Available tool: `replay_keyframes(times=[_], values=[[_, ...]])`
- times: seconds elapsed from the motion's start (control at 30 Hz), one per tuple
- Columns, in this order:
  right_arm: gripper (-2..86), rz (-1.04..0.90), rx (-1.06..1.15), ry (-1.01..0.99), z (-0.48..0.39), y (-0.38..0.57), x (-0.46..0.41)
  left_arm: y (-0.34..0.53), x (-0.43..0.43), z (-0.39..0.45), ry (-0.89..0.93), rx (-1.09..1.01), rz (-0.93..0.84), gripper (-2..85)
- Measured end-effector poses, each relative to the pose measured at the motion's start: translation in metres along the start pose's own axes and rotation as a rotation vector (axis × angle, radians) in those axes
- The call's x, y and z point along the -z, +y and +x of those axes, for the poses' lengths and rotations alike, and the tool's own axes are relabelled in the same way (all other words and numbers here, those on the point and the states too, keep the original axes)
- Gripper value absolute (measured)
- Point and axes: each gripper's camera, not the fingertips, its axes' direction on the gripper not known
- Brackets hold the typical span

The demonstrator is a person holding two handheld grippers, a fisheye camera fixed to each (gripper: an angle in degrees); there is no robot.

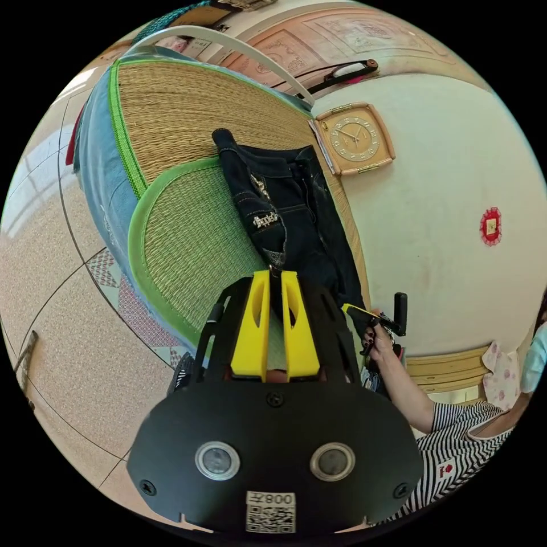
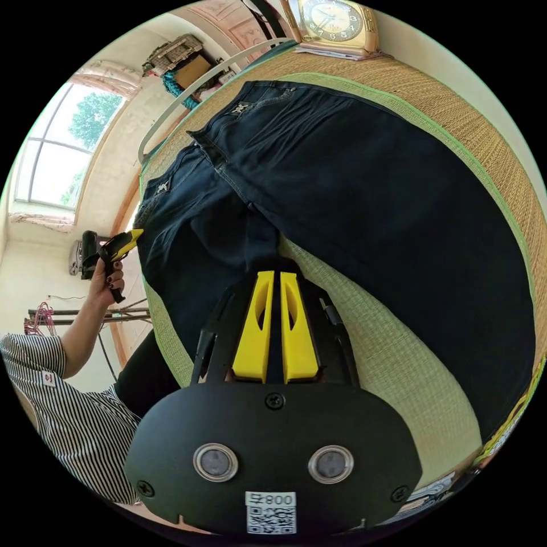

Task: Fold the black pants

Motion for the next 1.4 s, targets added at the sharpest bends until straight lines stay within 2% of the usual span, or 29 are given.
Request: replay_keyframes(times=[0.1,0.17,0.23,0.3,0.4,0.5,0.67,0.83,0.93,1.03,1.23,1.4], values=[[2.5,0.027,0.006,-0.027,-0.004,0.005,0.010,0.006,0.024,0.005,-0.006,-0.062,0.045,4.0],[2.6,0.008,-0.014,-0.069,-0.002,0.005,0.003,0.008,0.023,-0.004,-0.074,-0.059,0.017,4.2],[3.1,-0.028,-0.037,-0.070,-0.002,0.002,-0.008,0.006,0.011,-0.030,-0.118,0.032,-0.079,5.1],[4.0,-0.028,-0.063,-0.058,-0.006,0.001,-0.012,0.005,0.015,-0.040,-0.056,0.055,-0.056,6.1],[5.2,0.052,-0.104,0.008,-0.016,0.013,0.002,-0.002,0.029,-0.043,-0.055,0.045,0.017,7.9],[7.0,0.078,-0.039,0.054,-0.043,0.041,0.015,-0.014,0.027,-0.051,-0.028,0.064,-0.007,8.6],[9.4,-0.120,0.154,0.205,-0.122,0.128,-0.017,-0.025,0.017,-0.054,-0.038,0.087,-0.033,7.8],[7.9,-0.226,0.139,0.336,-0.138,0.188,-0.037,-0.030,0.004,-0.042,-0.075,0.077,-0.056,7.2],[4.6,-0.203,0.142,0.389,-0.139,0.198,-0.034,-0.032,-0.007,-0.034,-0.099,0.073,-0.072,6.7],[2.5,-0.211,0.160,0.399,-0.141,0.203,-0.032,-0.034,-0.019,-0.023,-0.137,0.065,-0.086,5.4],[1.1,-0.151,0.164,0.382,-0.150,0.237,0.006,-0.031,-0.027,0.015,-0.062,-0.011,-0.025,4.0],[1.3,-0.197,0.124,0.247,-0.140,0.267,-0.006,-0.025,-0.069,0.020,-0.165,0.048,-0.097,5.0]])
